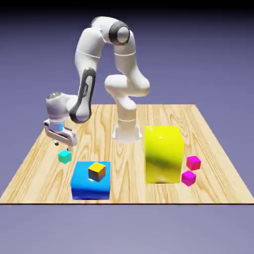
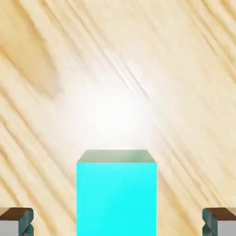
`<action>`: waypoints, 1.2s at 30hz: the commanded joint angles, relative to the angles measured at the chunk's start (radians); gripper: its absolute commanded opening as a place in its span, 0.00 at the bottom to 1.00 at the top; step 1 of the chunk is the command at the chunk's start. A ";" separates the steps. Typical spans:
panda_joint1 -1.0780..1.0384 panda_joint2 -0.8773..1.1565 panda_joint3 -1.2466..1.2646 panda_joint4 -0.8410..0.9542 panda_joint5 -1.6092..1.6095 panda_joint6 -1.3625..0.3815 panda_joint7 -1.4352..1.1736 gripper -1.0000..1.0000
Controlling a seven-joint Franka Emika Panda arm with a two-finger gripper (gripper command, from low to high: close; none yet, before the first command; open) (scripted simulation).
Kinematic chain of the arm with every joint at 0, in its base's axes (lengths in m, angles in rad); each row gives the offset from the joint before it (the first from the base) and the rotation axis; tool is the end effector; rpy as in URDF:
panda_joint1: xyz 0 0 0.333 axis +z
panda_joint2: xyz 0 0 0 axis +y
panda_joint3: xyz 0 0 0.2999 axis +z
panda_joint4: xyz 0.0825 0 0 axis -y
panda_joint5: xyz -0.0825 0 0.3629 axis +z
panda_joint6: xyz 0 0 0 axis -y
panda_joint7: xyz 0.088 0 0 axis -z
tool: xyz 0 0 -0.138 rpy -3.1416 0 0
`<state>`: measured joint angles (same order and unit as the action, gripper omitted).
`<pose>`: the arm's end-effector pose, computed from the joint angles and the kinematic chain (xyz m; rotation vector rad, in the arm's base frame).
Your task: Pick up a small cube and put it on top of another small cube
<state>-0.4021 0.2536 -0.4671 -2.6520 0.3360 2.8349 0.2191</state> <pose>0.2356 -0.3268 0.1379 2.3960 -2.0176 -0.0469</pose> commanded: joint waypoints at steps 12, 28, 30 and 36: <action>0.011 -0.010 -0.014 -0.003 -0.013 -0.007 0.010 0.00; 0.354 -0.217 0.231 0.372 -0.316 -0.556 0.567 0.00; 0.367 -0.223 0.252 0.394 -0.326 -0.582 0.593 0.00; 0.358 -0.102 0.263 0.338 -0.287 -0.408 0.565 1.00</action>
<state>-0.0444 0.1519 -0.2044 -2.3137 0.0488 2.4269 0.7839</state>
